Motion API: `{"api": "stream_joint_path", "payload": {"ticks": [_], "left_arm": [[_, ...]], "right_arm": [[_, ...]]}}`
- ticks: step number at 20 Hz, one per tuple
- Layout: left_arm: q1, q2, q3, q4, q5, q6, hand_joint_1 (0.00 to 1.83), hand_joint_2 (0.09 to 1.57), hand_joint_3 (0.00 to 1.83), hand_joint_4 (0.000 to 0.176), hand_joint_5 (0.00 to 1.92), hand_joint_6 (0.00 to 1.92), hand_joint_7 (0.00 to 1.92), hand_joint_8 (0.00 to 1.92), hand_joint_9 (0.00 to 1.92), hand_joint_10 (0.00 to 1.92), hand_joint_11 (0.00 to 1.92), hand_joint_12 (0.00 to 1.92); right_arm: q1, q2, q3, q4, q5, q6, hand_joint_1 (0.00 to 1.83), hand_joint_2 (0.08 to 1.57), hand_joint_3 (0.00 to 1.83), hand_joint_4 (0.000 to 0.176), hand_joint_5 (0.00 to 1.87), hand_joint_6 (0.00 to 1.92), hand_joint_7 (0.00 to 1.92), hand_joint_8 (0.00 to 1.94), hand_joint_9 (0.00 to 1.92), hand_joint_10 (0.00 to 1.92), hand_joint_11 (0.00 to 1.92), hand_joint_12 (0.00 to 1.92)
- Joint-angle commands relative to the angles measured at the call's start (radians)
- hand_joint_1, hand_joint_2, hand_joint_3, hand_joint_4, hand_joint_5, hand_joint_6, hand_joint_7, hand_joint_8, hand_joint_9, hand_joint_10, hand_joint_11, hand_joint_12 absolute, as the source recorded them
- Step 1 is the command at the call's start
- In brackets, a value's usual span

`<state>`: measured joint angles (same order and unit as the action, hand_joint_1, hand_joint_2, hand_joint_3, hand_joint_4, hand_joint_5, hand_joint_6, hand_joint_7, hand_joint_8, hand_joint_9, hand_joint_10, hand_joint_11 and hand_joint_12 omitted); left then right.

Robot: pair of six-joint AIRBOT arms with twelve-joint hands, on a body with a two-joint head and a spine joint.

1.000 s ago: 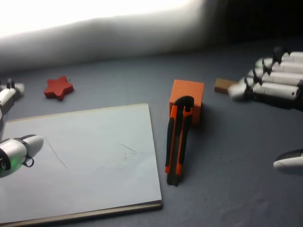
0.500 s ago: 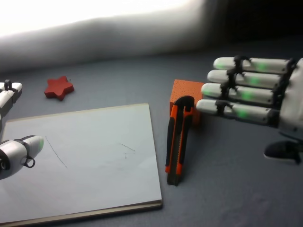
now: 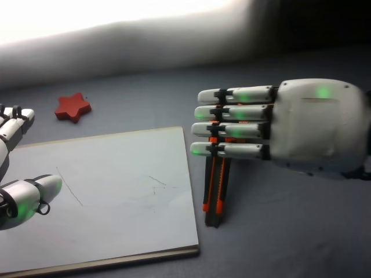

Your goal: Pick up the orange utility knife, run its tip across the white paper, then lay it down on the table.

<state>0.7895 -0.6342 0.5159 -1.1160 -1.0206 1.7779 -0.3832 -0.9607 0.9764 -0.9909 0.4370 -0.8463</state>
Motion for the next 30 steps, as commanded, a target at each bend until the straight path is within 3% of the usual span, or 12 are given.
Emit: {"api": "stream_joint_path", "payload": {"ticks": [1,5,14,30], "left_arm": [[-0.008,0.002,0.002,0.047,-0.093,-0.003,0.19,1.31,0.00,0.000,0.00,0.00,0.01,0.00,0.00,0.00,0.00,0.00],[-0.008,0.002,0.002,0.043,-0.125,0.001,0.17,1.32,0.00,0.000,0.00,0.00,0.00,0.00,0.00,0.00,0.00,0.00],[-0.007,-0.001,0.000,0.045,-0.130,0.003,0.24,1.30,0.00,0.000,0.00,0.00,0.00,0.00,0.00,0.00,0.00,0.00],[-0.013,-0.007,0.003,0.045,-0.130,0.010,0.19,1.30,0.00,0.000,0.01,0.00,0.04,0.01,0.01,0.00,0.01,0.01]], "right_arm": [[0.021,-0.006,0.001,0.004,0.007,0.027,1.11,1.08,0.00,0.000,0.00,0.00,0.00,0.00,0.00,0.00,0.00,0.00],[0.049,-0.069,0.005,0.000,-0.117,0.109,1.10,1.08,0.00,0.000,0.00,0.00,0.00,0.00,0.00,0.00,0.00,0.00],[0.080,-0.172,0.054,-0.030,-0.327,0.115,1.10,1.09,0.00,0.000,0.00,0.00,0.00,0.00,0.00,0.00,0.00,0.00],[0.092,-0.291,0.095,-0.030,-0.440,0.137,1.10,1.10,0.00,0.000,0.00,0.00,0.00,0.00,0.00,0.00,0.00,0.00]]}}
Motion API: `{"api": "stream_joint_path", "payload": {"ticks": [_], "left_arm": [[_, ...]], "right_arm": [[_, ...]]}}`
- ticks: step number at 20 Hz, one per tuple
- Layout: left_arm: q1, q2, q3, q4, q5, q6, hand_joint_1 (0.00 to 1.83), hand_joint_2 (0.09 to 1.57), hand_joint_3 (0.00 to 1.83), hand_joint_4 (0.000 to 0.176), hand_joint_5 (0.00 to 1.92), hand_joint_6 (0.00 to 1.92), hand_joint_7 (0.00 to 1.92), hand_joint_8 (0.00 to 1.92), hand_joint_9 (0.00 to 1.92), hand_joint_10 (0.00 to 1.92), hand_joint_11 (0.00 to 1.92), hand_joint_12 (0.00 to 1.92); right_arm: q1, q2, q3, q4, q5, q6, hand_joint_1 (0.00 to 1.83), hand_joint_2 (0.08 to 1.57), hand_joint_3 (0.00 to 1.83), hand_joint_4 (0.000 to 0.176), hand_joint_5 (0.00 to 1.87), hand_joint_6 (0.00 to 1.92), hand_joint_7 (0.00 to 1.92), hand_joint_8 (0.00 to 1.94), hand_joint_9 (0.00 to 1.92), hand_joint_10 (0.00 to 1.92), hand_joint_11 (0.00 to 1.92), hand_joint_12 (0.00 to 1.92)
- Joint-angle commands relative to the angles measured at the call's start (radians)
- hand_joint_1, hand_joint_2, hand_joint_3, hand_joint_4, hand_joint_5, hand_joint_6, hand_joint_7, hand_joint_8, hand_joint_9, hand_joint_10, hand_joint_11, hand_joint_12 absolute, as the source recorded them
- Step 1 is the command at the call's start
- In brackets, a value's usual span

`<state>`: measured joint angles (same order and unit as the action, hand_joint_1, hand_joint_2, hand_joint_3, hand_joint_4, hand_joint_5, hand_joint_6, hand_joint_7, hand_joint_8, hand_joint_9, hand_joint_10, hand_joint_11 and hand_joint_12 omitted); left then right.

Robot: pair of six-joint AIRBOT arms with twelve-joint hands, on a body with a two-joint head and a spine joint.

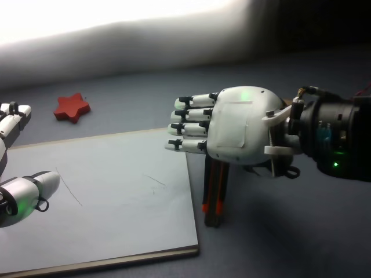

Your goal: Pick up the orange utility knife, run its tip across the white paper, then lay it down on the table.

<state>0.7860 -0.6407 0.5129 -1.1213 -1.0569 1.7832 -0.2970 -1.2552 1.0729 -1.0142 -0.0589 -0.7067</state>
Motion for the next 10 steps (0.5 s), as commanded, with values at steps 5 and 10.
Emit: {"api": "stream_joint_path", "payload": {"ticks": [5,10], "left_arm": [[-0.015,-0.003,0.008,0.051,-0.094,0.007,0.18,1.31,0.00,0.000,0.00,0.00,0.03,0.00,0.01,0.00,0.01,0.01],[-0.020,-0.007,0.011,0.051,-0.094,0.010,0.17,1.31,0.00,0.000,0.01,0.00,0.05,0.00,0.02,0.00,0.00,0.09]], "right_arm": [[-0.009,-0.032,0.023,-0.007,0.026,-0.002,1.09,1.11,0.01,0.000,0.00,0.00,0.00,0.00,0.00,0.00,0.00,0.00],[-0.021,-0.054,0.040,-0.006,0.017,0.001,1.13,1.11,0.00,0.000,0.00,0.00,0.00,0.00,0.00,0.00,0.00,0.00]]}}
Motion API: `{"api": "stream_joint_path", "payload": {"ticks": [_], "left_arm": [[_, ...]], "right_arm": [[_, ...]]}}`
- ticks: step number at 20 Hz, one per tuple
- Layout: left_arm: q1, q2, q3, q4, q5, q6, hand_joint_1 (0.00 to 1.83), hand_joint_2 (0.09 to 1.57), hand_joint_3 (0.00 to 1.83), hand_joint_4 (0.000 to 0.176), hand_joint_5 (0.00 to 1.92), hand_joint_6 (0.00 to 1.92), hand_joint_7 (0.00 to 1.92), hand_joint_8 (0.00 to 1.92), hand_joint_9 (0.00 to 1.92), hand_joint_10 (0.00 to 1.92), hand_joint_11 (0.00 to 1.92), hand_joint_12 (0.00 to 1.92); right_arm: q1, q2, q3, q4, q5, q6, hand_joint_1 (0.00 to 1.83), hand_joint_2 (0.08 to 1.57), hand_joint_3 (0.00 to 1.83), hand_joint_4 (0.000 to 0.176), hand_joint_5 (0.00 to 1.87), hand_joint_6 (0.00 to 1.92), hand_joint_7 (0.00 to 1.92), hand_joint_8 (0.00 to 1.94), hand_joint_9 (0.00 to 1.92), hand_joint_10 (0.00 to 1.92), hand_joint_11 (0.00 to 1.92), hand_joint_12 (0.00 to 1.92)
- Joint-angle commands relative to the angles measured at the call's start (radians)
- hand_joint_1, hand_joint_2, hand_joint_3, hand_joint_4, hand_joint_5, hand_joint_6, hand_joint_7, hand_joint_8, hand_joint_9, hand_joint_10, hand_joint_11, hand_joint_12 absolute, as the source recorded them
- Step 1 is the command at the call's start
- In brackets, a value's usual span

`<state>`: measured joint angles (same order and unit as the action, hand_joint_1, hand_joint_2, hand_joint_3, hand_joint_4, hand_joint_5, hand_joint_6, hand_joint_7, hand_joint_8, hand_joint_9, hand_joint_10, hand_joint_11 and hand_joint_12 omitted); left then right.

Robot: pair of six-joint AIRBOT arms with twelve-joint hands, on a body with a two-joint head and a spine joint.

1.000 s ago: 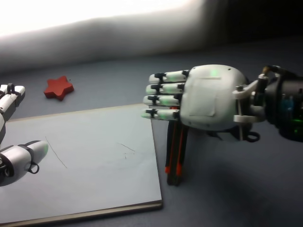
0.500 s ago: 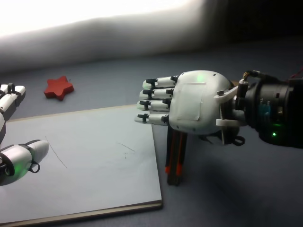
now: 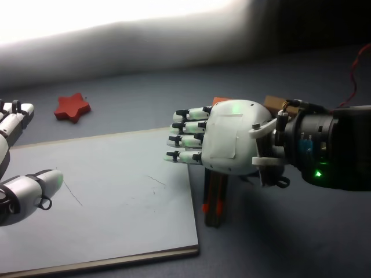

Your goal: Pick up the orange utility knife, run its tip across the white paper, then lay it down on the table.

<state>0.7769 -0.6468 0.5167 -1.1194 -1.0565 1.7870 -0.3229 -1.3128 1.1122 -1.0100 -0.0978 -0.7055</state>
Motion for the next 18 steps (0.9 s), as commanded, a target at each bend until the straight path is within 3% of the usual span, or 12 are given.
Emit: {"api": "stream_joint_path", "payload": {"ticks": [1,11,18], "left_arm": [[-0.011,-0.002,0.008,0.049,-0.094,0.007,0.17,1.32,0.00,0.000,0.01,0.00,0.06,0.01,0.02,0.00,0.00,0.11],[-0.016,-0.012,0.018,0.049,-0.094,0.012,0.19,1.31,0.00,0.000,0.02,0.01,0.05,0.00,0.03,0.01,0.00,0.13],[-0.019,-0.015,0.019,0.049,-0.094,0.017,0.21,1.31,0.00,0.000,0.01,0.00,0.06,0.00,0.01,0.00,0.00,0.08]], "right_arm": [[0.004,0.001,0.002,-0.010,0.054,0.000,1.14,1.11,0.00,0.000,0.00,0.00,0.00,0.00,0.00,0.00,0.00,0.00],[-0.023,-0.023,0.029,-0.009,0.042,0.014,1.17,1.13,0.01,0.000,0.00,0.00,0.00,0.00,0.00,0.00,0.00,0.00],[-0.046,-0.027,0.040,-0.008,0.048,0.014,1.23,1.25,0.07,0.000,0.00,0.00,0.00,0.00,0.00,0.00,0.00,0.00]]}}
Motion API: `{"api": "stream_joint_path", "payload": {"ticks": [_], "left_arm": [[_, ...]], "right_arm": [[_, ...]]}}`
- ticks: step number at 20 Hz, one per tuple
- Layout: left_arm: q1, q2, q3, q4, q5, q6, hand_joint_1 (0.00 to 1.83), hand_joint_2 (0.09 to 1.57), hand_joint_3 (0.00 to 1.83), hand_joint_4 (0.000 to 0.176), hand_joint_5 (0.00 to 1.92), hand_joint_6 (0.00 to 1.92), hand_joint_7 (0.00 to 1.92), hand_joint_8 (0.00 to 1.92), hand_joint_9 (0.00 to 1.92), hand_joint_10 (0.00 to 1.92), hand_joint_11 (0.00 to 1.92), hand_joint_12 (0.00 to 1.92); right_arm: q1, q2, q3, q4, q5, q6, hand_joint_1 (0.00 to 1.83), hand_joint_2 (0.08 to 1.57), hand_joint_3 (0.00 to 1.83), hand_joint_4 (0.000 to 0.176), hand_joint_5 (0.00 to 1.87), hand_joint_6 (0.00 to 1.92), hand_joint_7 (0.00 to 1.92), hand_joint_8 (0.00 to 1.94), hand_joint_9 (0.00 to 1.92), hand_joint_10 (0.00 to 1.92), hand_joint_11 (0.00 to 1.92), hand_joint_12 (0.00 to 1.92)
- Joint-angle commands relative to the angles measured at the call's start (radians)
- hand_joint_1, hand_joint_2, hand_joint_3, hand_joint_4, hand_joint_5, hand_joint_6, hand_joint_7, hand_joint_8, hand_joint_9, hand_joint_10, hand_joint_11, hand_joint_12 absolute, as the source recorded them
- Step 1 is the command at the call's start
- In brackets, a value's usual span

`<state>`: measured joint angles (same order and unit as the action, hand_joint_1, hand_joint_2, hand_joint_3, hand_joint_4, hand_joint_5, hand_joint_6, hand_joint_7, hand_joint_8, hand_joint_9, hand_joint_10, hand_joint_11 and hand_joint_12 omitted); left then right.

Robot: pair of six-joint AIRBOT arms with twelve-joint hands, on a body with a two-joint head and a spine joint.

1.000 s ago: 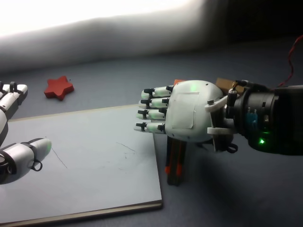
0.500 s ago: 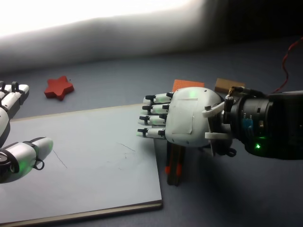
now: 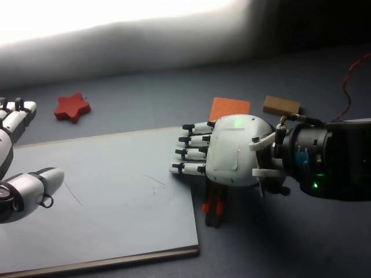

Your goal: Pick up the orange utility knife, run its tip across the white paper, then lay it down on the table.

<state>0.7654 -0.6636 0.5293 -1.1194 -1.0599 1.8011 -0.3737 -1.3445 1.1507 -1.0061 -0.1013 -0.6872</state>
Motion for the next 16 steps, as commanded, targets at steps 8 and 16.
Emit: {"api": "stream_joint_path", "payload": {"ticks": [8,16], "left_arm": [[-0.008,0.001,0.007,0.049,-0.091,0.008,0.24,1.29,0.00,0.000,0.02,0.00,0.08,0.01,0.04,0.01,0.00,0.21],[-0.009,0.001,0.007,0.049,-0.091,0.008,0.19,1.31,0.00,0.000,0.01,0.00,0.08,0.00,0.04,0.00,0.00,0.19]], "right_arm": [[0.006,0.005,0.001,-0.012,0.068,-0.006,1.19,1.23,0.05,0.000,0.23,0.38,0.29,0.39,0.16,0.58,0.00,0.97],[0.001,0.002,0.001,-0.013,0.085,-0.010,1.58,0.81,0.97,0.175,1.40,1.92,1.71,1.94,1.79,1.92,1.87,1.92]]}}
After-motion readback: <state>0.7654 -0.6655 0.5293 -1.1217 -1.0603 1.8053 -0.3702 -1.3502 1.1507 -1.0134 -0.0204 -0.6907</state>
